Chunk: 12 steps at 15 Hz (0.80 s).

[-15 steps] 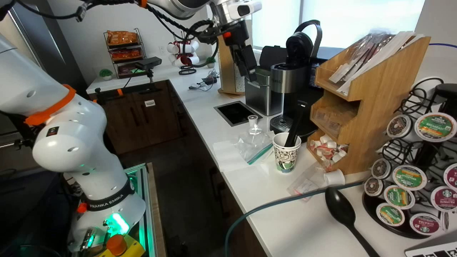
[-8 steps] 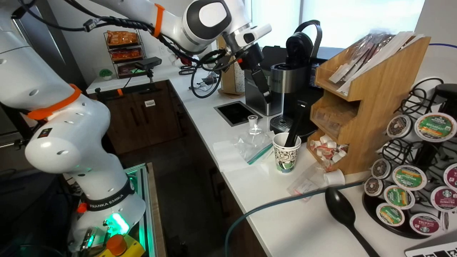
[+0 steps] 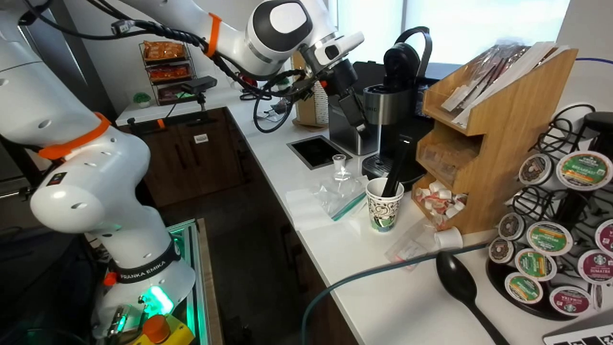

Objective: Put the black tongs on top of the wooden stand.

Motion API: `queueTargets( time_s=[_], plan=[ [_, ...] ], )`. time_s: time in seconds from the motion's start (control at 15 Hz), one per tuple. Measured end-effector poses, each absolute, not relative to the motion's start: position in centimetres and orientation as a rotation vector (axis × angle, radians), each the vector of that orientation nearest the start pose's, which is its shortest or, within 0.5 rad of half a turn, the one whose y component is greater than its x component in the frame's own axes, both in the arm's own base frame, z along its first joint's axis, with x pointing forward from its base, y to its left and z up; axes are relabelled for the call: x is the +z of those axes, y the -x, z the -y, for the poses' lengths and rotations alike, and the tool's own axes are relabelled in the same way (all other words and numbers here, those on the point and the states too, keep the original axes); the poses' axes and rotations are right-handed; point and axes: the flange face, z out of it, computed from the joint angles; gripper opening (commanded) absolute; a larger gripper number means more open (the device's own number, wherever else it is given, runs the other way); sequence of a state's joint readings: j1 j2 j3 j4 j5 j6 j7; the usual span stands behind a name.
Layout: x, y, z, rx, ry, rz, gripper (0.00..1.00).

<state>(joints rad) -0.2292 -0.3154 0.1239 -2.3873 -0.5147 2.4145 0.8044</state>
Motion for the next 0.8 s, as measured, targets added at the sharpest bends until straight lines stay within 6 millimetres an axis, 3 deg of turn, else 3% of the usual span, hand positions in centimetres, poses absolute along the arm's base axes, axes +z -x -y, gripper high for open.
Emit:
queueTargets(
  time_s=[0.4, 0.8],
  plan=[
    [45.9, -47.1, 4.4, -0.945, 3.026, -1.44, 1.0],
    [41.9, -47.1, 3.6, -1.008, 2.837, -1.741, 1.0]
  ],
)
